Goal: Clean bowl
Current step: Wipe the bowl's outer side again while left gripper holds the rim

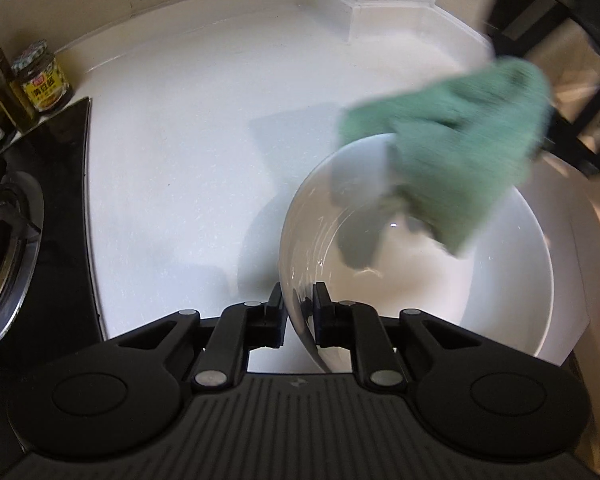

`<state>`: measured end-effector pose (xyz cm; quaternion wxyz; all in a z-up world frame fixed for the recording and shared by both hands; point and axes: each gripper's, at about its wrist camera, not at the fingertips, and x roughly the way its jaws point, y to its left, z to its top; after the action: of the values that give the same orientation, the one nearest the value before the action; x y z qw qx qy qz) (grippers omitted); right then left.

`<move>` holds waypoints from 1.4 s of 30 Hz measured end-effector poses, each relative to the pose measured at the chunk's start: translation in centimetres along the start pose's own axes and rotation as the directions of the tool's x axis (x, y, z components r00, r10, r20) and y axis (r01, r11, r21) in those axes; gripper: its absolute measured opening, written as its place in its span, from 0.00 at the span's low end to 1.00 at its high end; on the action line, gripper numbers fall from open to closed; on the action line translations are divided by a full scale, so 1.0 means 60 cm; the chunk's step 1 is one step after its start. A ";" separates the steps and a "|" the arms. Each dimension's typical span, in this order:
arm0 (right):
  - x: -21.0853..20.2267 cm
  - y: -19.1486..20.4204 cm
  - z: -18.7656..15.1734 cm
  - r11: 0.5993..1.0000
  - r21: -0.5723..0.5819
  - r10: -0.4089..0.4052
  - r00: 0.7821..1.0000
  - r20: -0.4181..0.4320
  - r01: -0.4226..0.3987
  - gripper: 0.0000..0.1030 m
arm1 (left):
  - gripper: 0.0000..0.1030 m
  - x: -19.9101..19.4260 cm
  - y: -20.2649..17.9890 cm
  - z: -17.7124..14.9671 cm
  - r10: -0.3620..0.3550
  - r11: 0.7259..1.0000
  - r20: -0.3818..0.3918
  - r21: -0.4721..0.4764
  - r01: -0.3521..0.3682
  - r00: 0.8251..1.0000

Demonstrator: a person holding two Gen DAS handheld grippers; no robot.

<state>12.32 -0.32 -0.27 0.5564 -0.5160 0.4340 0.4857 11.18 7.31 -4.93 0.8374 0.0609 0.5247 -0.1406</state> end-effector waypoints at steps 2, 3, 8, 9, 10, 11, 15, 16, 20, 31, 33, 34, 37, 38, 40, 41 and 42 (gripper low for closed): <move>-0.008 0.011 -0.020 0.998 0.057 0.018 1.000 0.013 -0.019 0.14 | 0.15 0.001 0.003 0.000 -0.002 1.000 0.000 -0.016 0.002 1.000; -0.011 0.020 -0.029 0.997 0.077 0.025 1.000 0.015 -0.026 0.14 | 0.14 0.001 0.005 0.000 -0.005 0.999 -0.001 -0.032 0.005 1.000; -0.021 0.087 -0.059 0.984 0.167 0.048 0.996 0.078 -0.061 0.15 | 0.11 0.001 0.023 0.013 -0.017 0.989 -0.049 -0.147 0.010 0.999; -0.027 0.109 -0.065 0.975 0.207 0.053 0.992 0.118 -0.076 0.15 | 0.08 0.000 0.030 0.014 -0.026 0.983 -0.070 -0.184 0.013 0.997; -0.030 0.120 -0.068 0.969 0.236 0.047 0.989 0.142 -0.080 0.15 | 0.08 -0.002 0.038 0.015 -0.036 0.975 -0.090 -0.222 0.015 0.995; -0.029 0.127 -0.066 0.963 0.258 0.036 0.987 0.155 -0.075 0.15 | 0.08 -0.003 0.045 0.014 -0.049 0.964 -0.107 -0.266 0.018 0.993; -0.033 0.163 -0.072 0.919 0.392 -0.040 0.981 0.192 -0.039 0.15 | 0.08 -0.016 0.046 -0.002 -0.027 0.936 -0.189 -0.350 -0.041 0.982; -0.034 0.168 -0.073 0.904 0.426 -0.056 0.978 0.199 -0.035 0.15 | 0.08 -0.022 0.039 -0.011 -0.011 0.933 -0.203 -0.354 -0.063 0.979; -0.034 0.186 -0.081 0.826 0.561 -0.099 0.969 0.229 -0.048 0.15 | 0.08 -0.033 0.025 -0.032 0.021 0.927 -0.218 -0.360 -0.101 0.976; -0.058 0.148 -0.064 0.877 0.372 -0.342 0.939 0.037 0.304 0.14 | 0.07 -0.011 0.041 0.006 0.010 0.972 -0.121 -0.232 -0.039 0.993; -0.056 0.130 -0.052 0.886 0.269 -0.392 0.920 0.003 0.377 0.14 | 0.08 -0.013 0.035 0.006 0.010 0.974 -0.117 -0.224 -0.036 0.993; -0.053 0.114 -0.040 0.898 0.168 -0.413 0.911 0.010 0.406 0.14 | 0.08 -0.013 0.033 0.008 0.013 0.977 -0.115 -0.209 -0.037 0.993; -0.054 0.095 -0.004 0.923 -0.017 -0.380 0.919 0.108 0.384 0.14 | 0.09 -0.015 0.025 0.013 0.031 0.984 -0.102 -0.173 -0.048 0.994; -0.051 0.089 0.012 0.926 -0.063 -0.364 0.924 0.120 0.373 0.14 | 0.09 -0.016 0.024 0.011 0.035 0.985 -0.098 -0.168 -0.051 0.995; -0.041 0.078 0.042 0.922 -0.124 -0.352 0.927 0.127 0.367 0.14 | 0.09 -0.016 0.024 0.009 0.033 0.987 -0.085 -0.154 -0.046 0.996; -0.035 0.075 0.056 0.918 -0.154 -0.348 0.929 0.125 0.365 0.14 | 0.09 -0.016 0.024 0.008 0.032 0.988 -0.079 -0.148 -0.043 0.996; -0.024 0.070 0.075 0.914 -0.198 -0.337 0.935 0.112 0.354 0.14 | 0.09 -0.017 0.025 0.008 0.031 0.989 -0.076 -0.145 -0.042 0.997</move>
<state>7.90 3.99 0.91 0.5903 -0.6230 0.2594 0.4429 11.63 8.78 -3.88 0.8222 0.0139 0.5628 -0.0840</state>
